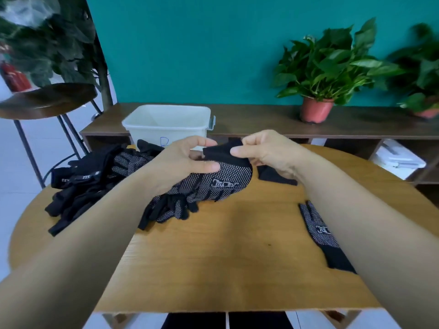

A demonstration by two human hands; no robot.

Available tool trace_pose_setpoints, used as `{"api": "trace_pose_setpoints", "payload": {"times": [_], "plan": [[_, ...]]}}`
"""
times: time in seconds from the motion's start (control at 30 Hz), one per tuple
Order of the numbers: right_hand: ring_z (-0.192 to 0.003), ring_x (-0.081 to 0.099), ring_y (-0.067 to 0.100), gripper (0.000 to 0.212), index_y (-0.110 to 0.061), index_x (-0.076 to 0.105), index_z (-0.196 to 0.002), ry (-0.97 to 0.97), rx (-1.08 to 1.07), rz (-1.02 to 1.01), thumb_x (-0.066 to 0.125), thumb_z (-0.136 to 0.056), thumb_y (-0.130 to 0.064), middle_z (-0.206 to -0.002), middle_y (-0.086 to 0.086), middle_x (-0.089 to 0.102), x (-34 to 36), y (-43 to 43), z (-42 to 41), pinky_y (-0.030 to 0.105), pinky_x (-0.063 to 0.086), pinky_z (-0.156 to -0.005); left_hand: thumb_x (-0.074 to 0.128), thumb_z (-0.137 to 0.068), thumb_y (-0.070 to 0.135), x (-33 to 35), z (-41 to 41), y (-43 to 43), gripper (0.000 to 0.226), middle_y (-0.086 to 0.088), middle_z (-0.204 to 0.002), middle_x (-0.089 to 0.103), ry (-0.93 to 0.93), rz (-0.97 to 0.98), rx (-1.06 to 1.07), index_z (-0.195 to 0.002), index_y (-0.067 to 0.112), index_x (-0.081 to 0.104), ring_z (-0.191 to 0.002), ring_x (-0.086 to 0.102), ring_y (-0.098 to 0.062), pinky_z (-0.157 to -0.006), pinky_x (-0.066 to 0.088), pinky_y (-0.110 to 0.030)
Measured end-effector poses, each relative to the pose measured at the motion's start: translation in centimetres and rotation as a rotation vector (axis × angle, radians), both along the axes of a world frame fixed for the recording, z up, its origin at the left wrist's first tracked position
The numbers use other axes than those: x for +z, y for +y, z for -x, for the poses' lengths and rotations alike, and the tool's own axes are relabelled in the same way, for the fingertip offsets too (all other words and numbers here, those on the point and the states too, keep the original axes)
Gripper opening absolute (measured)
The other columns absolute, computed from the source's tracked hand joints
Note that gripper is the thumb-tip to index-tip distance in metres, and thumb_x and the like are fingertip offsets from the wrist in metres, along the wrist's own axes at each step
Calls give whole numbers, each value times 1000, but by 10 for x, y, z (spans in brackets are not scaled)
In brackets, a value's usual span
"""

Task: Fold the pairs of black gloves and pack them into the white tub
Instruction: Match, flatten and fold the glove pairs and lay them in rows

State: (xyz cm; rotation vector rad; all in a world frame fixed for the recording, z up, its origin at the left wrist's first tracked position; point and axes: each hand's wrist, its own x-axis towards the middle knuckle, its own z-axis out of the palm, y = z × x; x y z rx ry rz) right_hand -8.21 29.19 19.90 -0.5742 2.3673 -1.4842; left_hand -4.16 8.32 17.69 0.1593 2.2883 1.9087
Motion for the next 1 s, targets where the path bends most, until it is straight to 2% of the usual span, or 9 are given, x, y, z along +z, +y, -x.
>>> {"api": "trace_pose_setpoints", "payload": {"times": [0.07,0.2,0.37,0.43,0.6,0.73,0.87,0.93,1.0], "plan": [[-58,56,7,44,-20,63,-47,26,-61,41,69,-89,-14,-60,-7,65,2,9,-3,23,42,-66,79,-69,15,2,0,5,49,-10,-101,75,42,-47,41,-116,22,65,-93,73,-27,-94,55,-43],[-41,40,0,40,-12,46,-56,45,-193,99,70,-88,-11,-48,-7,48,3,29,-10,14,34,-48,79,-73,24,-7,0,14,33,-9,-93,76,122,-83,111,-104,29,74,-91,68,-25,-102,49,-46],[-54,47,13,44,-13,43,-54,111,-311,157,72,-87,-14,-58,6,52,-10,39,-17,21,39,-53,77,-84,11,-23,3,35,17,2,-81,75,278,149,322,-94,23,72,-70,63,-2,-75,47,-12],[-60,38,20,47,-14,41,-51,121,-370,190,74,-86,-16,-59,10,46,-18,38,-16,30,33,-58,77,-83,9,-25,4,44,21,7,-79,70,378,206,417,-85,29,69,-67,58,0,-70,44,-8],[-50,37,11,38,-4,51,-57,254,-318,144,70,-88,-15,-54,4,46,-24,23,-23,24,32,-52,85,-77,20,-25,-9,73,27,16,-89,74,350,232,121,-98,29,71,-87,67,5,-80,49,-10],[-70,61,-4,7,-19,73,-86,236,-175,180,69,-90,-13,-81,-11,70,-13,28,-27,16,46,-66,72,-90,14,-23,-2,77,2,-4,-88,76,293,71,258,-92,15,73,-87,72,-22,-81,56,-35],[-95,62,4,37,-20,59,-121,68,-203,182,72,-86,-16,-113,-2,65,-14,57,-15,18,45,-78,68,-92,9,-19,2,70,9,-6,-94,77,173,-11,112,-95,15,74,-92,73,-25,-83,58,-41],[-96,67,7,34,-22,63,-116,-119,-42,147,72,-83,-22,-110,-3,71,-19,66,-14,16,46,-77,69,-90,10,-19,4,69,10,-8,-96,77,148,-13,10,-99,10,73,-92,73,-24,-79,56,-37],[-84,67,11,5,-15,72,-89,-118,26,126,70,-87,-18,-91,-2,74,-28,72,-12,24,47,-80,72,-86,14,-22,7,69,16,-7,-98,77,120,-28,-25,-101,9,74,-93,74,-23,-79,57,-33]]}}
